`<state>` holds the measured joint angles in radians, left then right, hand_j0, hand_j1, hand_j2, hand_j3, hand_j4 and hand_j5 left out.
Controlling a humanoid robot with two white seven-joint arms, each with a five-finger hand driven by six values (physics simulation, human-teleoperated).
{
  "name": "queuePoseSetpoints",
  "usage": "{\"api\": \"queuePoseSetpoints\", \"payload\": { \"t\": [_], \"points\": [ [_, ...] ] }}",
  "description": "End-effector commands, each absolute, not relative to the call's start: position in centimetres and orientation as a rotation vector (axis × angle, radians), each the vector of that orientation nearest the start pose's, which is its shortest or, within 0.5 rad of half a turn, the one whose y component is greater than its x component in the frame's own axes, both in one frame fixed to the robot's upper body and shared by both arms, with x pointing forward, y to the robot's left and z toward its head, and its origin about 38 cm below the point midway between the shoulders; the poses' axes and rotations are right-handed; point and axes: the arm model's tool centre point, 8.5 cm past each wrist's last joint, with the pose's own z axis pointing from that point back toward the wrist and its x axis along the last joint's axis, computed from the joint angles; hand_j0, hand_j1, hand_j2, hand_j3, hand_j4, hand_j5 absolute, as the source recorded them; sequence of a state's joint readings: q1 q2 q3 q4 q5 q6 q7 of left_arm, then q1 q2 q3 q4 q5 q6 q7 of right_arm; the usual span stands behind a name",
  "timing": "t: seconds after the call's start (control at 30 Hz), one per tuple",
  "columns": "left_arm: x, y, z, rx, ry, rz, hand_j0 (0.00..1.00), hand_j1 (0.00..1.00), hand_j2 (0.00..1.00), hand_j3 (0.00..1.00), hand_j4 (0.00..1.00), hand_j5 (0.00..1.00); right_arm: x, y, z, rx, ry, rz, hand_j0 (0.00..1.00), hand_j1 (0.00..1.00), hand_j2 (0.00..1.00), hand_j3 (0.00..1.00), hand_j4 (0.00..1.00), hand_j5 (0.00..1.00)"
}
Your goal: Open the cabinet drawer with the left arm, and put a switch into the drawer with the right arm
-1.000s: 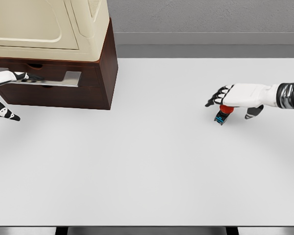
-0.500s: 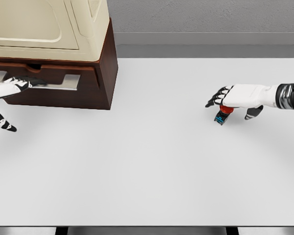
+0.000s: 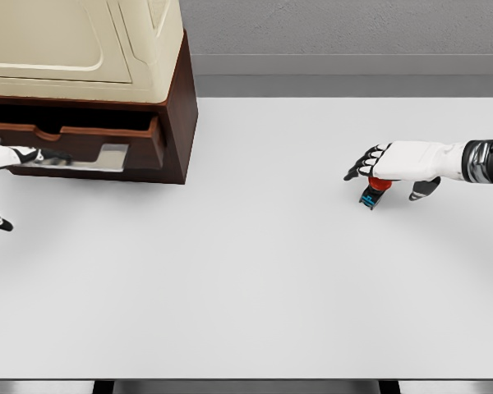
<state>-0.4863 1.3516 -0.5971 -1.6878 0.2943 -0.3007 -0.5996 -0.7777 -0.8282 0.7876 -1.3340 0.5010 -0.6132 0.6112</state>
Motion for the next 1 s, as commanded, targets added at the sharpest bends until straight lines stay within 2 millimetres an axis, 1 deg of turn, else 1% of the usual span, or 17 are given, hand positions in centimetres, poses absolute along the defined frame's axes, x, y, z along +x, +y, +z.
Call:
{"api": "queuePoseSetpoints", "payload": {
  "t": [0.0, 0.2, 0.27, 0.5, 0.53, 0.57, 0.7, 0.8, 0.87, 0.9, 0.97],
  "points": [
    [35.6, 41.0, 28.7, 0.135, -1.212, -1.656, 1.0, 1.0, 1.0, 1.0, 1.0, 1.0, 45.2, -31.4, 19.6, -0.425, -1.101, 2.282, 0.99, 0.99, 0.99, 0.99, 0.99, 0.99],
    [34.9, 40.9, 28.7, 0.104, -1.214, -1.68, 1.0, 1.0, 1.0, 1.0, 1.0, 1.0, 45.1, -31.1, 19.3, -0.412, -1.096, 2.291, 0.99, 0.99, 0.99, 0.99, 0.99, 0.99],
    [34.4, 40.5, 28.5, 0.076, -1.212, -1.691, 1.0, 1.0, 1.0, 1.0, 1.0, 1.0, 45.0, -31.1, 19.3, -0.411, -1.096, 2.294, 0.99, 0.99, 0.99, 0.99, 0.99, 0.99],
    [34.2, 40.9, 29.0, 0.074, -1.211, -1.681, 1.0, 1.0, 1.0, 1.0, 1.0, 1.0, 45.0, -30.9, 19.3, -0.41, -1.099, 2.296, 0.99, 0.99, 0.99, 0.99, 0.99, 0.99],
    [34.1, 40.9, 29.2, 0.072, -1.217, -1.681, 1.0, 1.0, 1.0, 1.0, 1.0, 1.0, 45.0, -30.9, 19.3, -0.41, -1.099, 2.296, 0.93, 0.93, 0.93, 0.93, 0.93, 0.93],
    [34.1, 41.1, 29.3, 0.07, -1.218, -1.673, 1.0, 1.0, 1.0, 1.0, 1.0, 1.0, 45.0, -30.9, 19.3, -0.41, -1.099, 2.296, 0.9, 0.9, 0.9, 0.9, 0.9, 0.9],
    [33.9, 41.2, 29.7, 0.064, -1.23, -1.669, 1.0, 1.0, 1.0, 1.0, 1.0, 1.0, 45.0, -30.9, 19.3, -0.41, -1.099, 2.296, 0.89, 0.89, 0.89, 0.89, 0.89, 0.89],
    [33.8, 41.1, 30.0, 0.058, -1.236, -1.667, 1.0, 1.0, 1.0, 1.0, 1.0, 1.0, 45.0, -30.9, 19.3, -0.41, -1.099, 2.296, 0.83, 0.83, 0.83, 0.83, 0.83, 0.83],
    [33.7, 41.0, 30.2, 0.057, -1.241, -1.675, 1.0, 1.0, 1.0, 1.0, 1.0, 1.0, 45.0, -30.9, 19.3, -0.41, -1.099, 2.296, 0.83, 0.83, 0.83, 0.83, 0.83, 0.83],
    [33.5, 40.7, 30.3, 0.044, -1.267, -1.701, 1.0, 1.0, 1.0, 1.0, 1.0, 1.0, 45.0, -30.9, 19.3, -0.41, -1.099, 2.295, 0.87, 0.87, 0.87, 0.87, 0.87, 0.87],
    [33.2, 40.8, 30.8, 0.042, -1.284, -1.728, 1.0, 1.0, 1.0, 1.0, 1.0, 1.0, 45.0, -30.9, 19.3, -0.409, -1.1, 2.296, 0.88, 0.88, 0.88, 0.88, 0.88, 0.88]
  ]
}}
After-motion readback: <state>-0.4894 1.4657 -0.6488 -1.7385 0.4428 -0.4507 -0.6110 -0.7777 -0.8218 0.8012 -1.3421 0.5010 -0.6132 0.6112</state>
